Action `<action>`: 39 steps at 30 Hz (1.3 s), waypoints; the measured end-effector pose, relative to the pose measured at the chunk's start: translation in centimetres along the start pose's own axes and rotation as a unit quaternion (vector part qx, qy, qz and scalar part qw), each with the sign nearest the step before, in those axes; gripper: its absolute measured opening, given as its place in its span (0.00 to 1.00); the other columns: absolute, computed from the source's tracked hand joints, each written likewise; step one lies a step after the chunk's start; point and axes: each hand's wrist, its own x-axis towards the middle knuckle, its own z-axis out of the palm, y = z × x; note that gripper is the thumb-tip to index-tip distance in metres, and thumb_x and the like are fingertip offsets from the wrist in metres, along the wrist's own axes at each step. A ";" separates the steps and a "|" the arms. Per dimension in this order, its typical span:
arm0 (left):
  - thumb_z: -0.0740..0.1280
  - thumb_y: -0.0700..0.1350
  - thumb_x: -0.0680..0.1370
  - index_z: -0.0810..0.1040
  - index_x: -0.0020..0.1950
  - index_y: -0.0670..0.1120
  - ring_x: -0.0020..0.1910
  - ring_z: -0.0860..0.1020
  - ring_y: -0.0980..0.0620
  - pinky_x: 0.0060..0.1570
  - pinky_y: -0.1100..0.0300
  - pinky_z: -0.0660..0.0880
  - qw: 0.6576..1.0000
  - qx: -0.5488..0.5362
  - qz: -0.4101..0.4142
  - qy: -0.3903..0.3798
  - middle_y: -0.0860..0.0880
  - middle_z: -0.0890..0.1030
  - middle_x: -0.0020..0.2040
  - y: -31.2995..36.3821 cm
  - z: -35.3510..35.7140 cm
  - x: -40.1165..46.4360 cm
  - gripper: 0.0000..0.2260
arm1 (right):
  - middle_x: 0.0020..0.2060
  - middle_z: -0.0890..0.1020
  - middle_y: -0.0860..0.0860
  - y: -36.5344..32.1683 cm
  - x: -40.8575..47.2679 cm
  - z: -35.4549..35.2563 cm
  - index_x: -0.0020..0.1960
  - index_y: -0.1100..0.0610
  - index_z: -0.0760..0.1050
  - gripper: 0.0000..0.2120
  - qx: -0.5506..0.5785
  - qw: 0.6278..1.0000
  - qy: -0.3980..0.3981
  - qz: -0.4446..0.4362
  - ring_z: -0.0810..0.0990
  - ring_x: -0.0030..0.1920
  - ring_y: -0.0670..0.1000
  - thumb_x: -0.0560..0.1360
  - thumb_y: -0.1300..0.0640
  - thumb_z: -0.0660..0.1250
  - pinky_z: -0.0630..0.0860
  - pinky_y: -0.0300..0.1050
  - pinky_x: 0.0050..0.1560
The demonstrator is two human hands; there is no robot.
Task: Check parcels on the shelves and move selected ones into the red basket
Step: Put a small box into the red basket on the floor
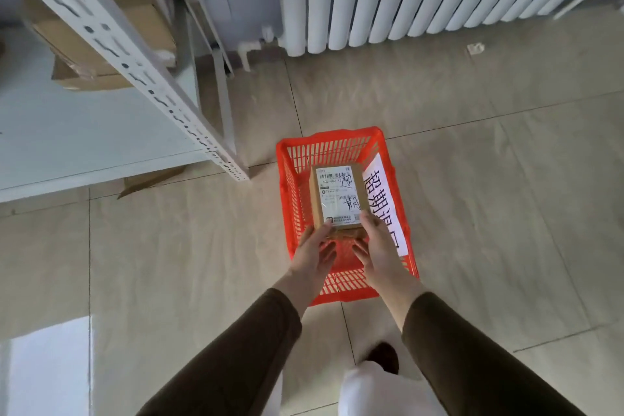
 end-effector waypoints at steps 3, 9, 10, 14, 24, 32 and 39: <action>0.75 0.47 0.79 0.78 0.69 0.45 0.67 0.80 0.42 0.73 0.46 0.73 0.999 -0.030 -0.002 0.018 0.41 0.84 0.65 -1.6 -0.5 5.8 0.20 | 0.66 0.79 0.50 2.3 6.1 -1.1 0.73 0.51 0.69 0.20 -0.030 0.999 -0.016 -0.002 0.78 0.69 0.50 0.84 0.47 0.62 0.79 0.46 0.65; 0.69 0.51 0.83 0.80 0.62 0.45 0.64 0.80 0.45 0.71 0.50 0.75 0.995 -0.083 0.009 0.045 0.42 0.83 0.63 -3.6 -2.2 17.0 0.12 | 0.55 0.87 0.55 6.2 18.2 0.2 0.68 0.52 0.75 0.19 -0.069 0.997 0.035 0.021 0.87 0.52 0.58 0.82 0.43 0.65 0.82 0.47 0.45; 0.68 0.52 0.83 0.80 0.63 0.45 0.63 0.81 0.46 0.69 0.51 0.76 0.995 -0.088 0.017 0.052 0.42 0.84 0.63 -3.8 -2.6 18.9 0.14 | 0.54 0.87 0.55 6.7 19.9 0.6 0.68 0.53 0.75 0.19 -0.076 0.996 0.038 0.016 0.88 0.49 0.57 0.83 0.43 0.65 0.82 0.45 0.40; 0.65 0.54 0.85 0.77 0.70 0.41 0.54 0.82 0.49 0.62 0.55 0.78 0.993 -0.084 0.041 0.069 0.45 0.84 0.56 -4.2 -3.9 24.9 0.20 | 0.56 0.82 0.56 8.3 25.5 1.9 0.66 0.54 0.71 0.15 -0.092 0.995 0.041 0.009 0.85 0.47 0.55 0.85 0.47 0.63 0.82 0.44 0.40; 0.59 0.61 0.85 0.73 0.75 0.47 0.64 0.81 0.38 0.69 0.40 0.76 0.984 -0.021 0.076 0.161 0.41 0.82 0.65 -5.2 -5.4 34.8 0.25 | 0.60 0.84 0.59 12.6 32.4 3.7 0.71 0.56 0.73 0.16 -0.029 0.999 0.031 0.019 0.85 0.58 0.63 0.85 0.55 0.63 0.84 0.59 0.56; 0.59 0.57 0.86 0.77 0.64 0.43 0.54 0.82 0.42 0.67 0.44 0.78 0.980 0.067 0.064 0.179 0.42 0.82 0.53 -5.0 -5.5 32.5 0.20 | 0.58 0.85 0.59 11.1 29.4 3.0 0.69 0.58 0.74 0.14 -0.076 0.996 0.020 0.035 0.84 0.59 0.64 0.85 0.60 0.62 0.80 0.57 0.60; 0.61 0.55 0.86 0.78 0.71 0.44 0.55 0.83 0.45 0.46 0.56 0.76 0.986 0.067 0.069 0.136 0.42 0.83 0.64 -0.4 -1.5 18.8 0.20 | 0.62 0.84 0.57 3.0 17.8 3.4 0.68 0.56 0.75 0.15 -0.109 0.994 0.019 0.014 0.84 0.59 0.57 0.82 0.54 0.66 0.80 0.54 0.60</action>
